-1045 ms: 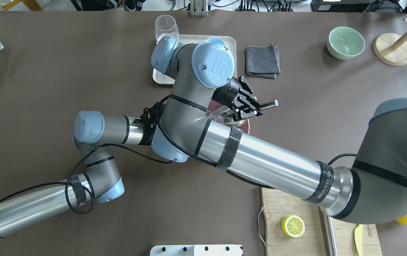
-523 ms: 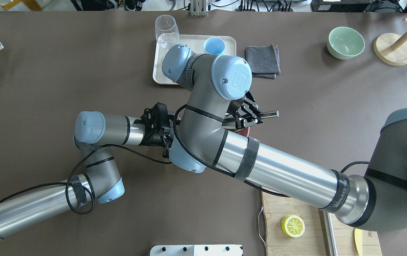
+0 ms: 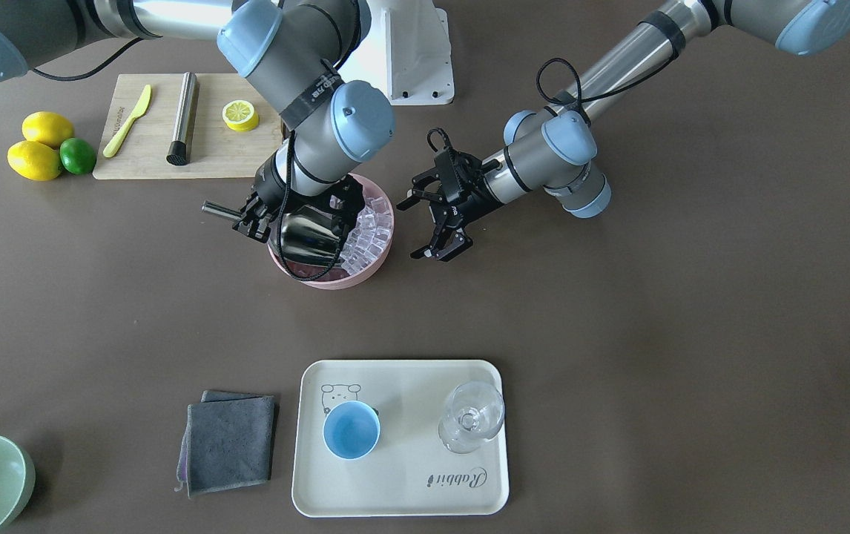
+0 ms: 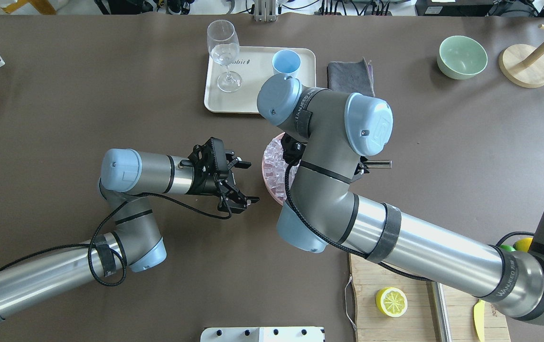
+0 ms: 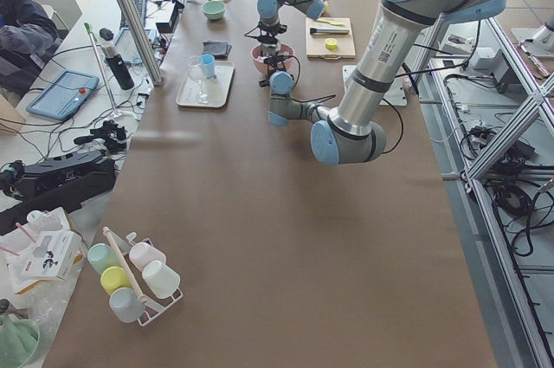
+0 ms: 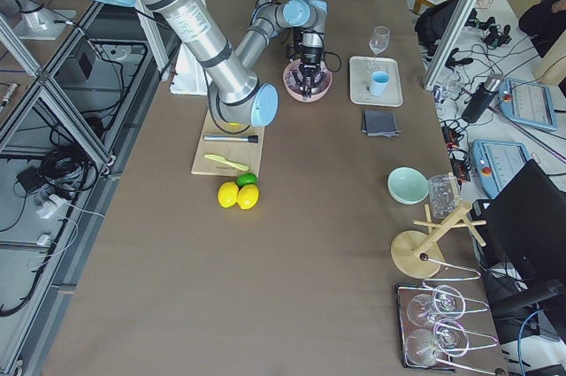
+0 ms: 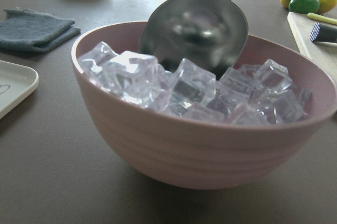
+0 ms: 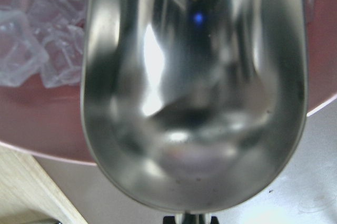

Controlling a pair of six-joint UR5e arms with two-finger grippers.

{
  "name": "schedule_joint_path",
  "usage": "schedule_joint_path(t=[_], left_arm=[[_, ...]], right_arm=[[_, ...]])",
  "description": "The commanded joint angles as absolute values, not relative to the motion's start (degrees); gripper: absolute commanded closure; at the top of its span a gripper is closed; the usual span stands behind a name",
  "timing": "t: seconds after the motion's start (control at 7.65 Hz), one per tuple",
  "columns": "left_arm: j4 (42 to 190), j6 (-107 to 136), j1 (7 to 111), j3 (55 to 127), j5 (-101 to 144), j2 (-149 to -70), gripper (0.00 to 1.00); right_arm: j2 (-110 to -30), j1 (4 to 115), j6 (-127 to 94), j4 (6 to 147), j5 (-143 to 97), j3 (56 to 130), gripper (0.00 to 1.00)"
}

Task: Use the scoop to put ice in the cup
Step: 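Lift the scoop loaded with ice cubes out of the bowl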

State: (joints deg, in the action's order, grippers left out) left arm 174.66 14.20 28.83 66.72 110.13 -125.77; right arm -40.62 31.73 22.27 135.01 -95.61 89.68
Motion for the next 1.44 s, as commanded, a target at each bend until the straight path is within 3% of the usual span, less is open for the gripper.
schedule_joint_path(t=[0.0, 0.52, 1.31], left_arm=[[174.3, 14.2, 28.7, 66.7, 110.1, -125.8, 0.02], [172.6, 14.0, 28.8, 67.1, 110.3, -125.8, 0.02], [169.6, 13.7, 28.9, 68.0, 110.4, -125.8, 0.02]], right_arm=[[-45.4, 31.7, 14.7, 125.5, -95.7, 92.6, 1.00], [-49.0, 31.7, 5.1, 117.1, -98.2, 97.3, 1.00], [-55.1, 32.1, 3.2, 116.9, -98.4, 108.4, 1.00]])
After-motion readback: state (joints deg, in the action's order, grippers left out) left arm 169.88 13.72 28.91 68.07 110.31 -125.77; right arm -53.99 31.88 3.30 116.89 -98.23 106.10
